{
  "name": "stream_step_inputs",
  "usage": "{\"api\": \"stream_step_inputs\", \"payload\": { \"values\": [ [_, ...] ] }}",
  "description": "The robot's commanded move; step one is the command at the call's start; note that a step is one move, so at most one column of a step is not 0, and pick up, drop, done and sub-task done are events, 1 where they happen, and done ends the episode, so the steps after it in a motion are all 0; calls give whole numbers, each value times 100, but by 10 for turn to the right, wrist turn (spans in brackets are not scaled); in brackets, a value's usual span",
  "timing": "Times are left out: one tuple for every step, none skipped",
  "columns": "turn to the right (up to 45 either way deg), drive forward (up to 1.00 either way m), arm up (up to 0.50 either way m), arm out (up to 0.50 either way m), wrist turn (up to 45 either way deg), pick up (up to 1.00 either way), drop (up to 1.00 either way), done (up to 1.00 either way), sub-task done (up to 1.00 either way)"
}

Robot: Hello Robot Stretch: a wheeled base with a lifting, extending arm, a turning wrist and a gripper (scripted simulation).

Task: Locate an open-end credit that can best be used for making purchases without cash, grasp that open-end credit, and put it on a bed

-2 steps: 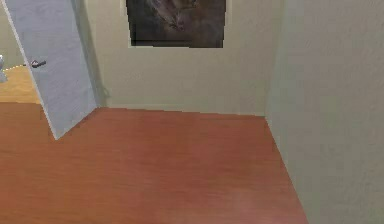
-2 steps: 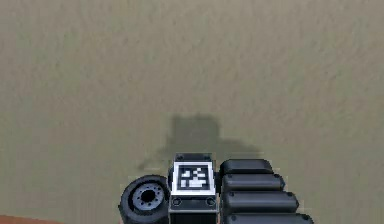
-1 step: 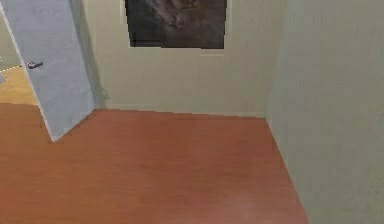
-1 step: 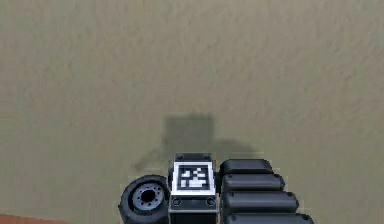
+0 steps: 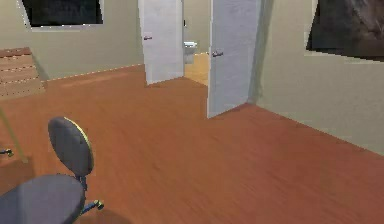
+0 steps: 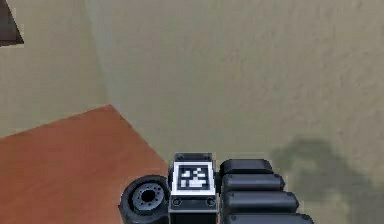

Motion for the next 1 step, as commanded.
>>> {"api": "stream_step_inputs", "payload": {
  "values": [
    [0,100,0,0,0,0,0,0,0]
  ]
}}
